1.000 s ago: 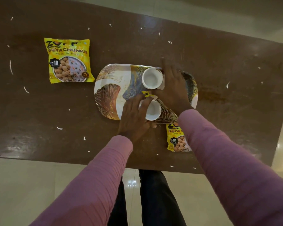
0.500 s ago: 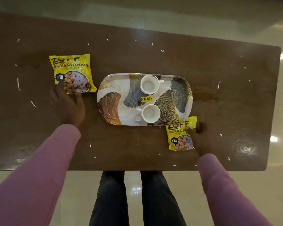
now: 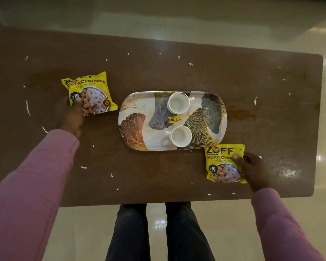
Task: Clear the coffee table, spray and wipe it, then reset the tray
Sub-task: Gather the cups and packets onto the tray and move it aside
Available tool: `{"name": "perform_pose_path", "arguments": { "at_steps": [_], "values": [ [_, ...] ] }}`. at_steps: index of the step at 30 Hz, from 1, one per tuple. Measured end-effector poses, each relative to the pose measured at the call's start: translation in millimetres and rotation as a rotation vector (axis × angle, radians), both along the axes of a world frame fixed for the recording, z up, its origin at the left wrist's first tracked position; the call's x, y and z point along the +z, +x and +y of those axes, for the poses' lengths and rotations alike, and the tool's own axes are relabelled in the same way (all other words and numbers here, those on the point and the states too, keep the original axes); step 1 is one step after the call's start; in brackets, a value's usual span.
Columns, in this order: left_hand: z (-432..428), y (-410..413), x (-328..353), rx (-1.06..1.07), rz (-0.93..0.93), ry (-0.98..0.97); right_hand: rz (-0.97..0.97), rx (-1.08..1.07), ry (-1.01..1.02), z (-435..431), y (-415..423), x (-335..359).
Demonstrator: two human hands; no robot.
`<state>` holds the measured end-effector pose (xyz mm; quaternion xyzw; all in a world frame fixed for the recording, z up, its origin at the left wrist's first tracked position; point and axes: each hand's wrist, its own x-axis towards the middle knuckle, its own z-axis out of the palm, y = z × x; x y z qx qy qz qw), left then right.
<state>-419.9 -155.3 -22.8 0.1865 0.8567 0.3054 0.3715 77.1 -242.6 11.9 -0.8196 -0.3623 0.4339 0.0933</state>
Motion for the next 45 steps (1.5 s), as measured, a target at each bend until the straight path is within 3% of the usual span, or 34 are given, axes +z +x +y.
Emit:
{"name": "perform_pose_path", "arguments": {
  "at_steps": [3, 7, 14, 23, 27, 32, 36, 41, 45],
  "values": [
    [-18.2, 7.8, 9.3, 0.023, 0.049, 0.103, 0.031, -0.028, 0.028, 11.7, 5.6, 15.6],
    [-48.0, 42.1, 21.5, -0.047, -0.116, 0.217, 0.037, 0.017, 0.044, 30.8, 18.1, 27.0],
    [-59.7, 121.6, 8.2, -0.256, -0.231, 0.084, 0.011, -0.019, 0.230, 68.7, -9.1, 17.6],
    [-53.2, 125.6, -3.1, -0.541, -0.042, -0.145, 0.022, 0.028, 0.211, 104.8, -85.0, -29.5],
    [-53.9, 126.8, 0.9, -0.645, 0.199, -0.198, -0.202, 0.064, 0.185, 105.4, -84.0, -26.4],
    [-64.1, 126.2, 9.0, -0.472, 0.319, -0.056, -0.282, 0.215, 0.306, 89.8, -76.5, -26.0],
    [-69.6, 118.3, 4.2, -0.584, 0.269, 0.023, -0.291, 0.375, 0.283, 79.9, -72.1, -36.3],
    [-67.7, 117.7, 2.9, -0.467, 0.311, 0.032, -0.306, 0.130, 0.275, 85.2, -67.2, -40.9],
    [-57.8, 104.9, -12.2, -0.267, 0.054, -0.144, -0.249, 0.050, 0.185, 95.3, -60.8, -38.8]
  ]
}}
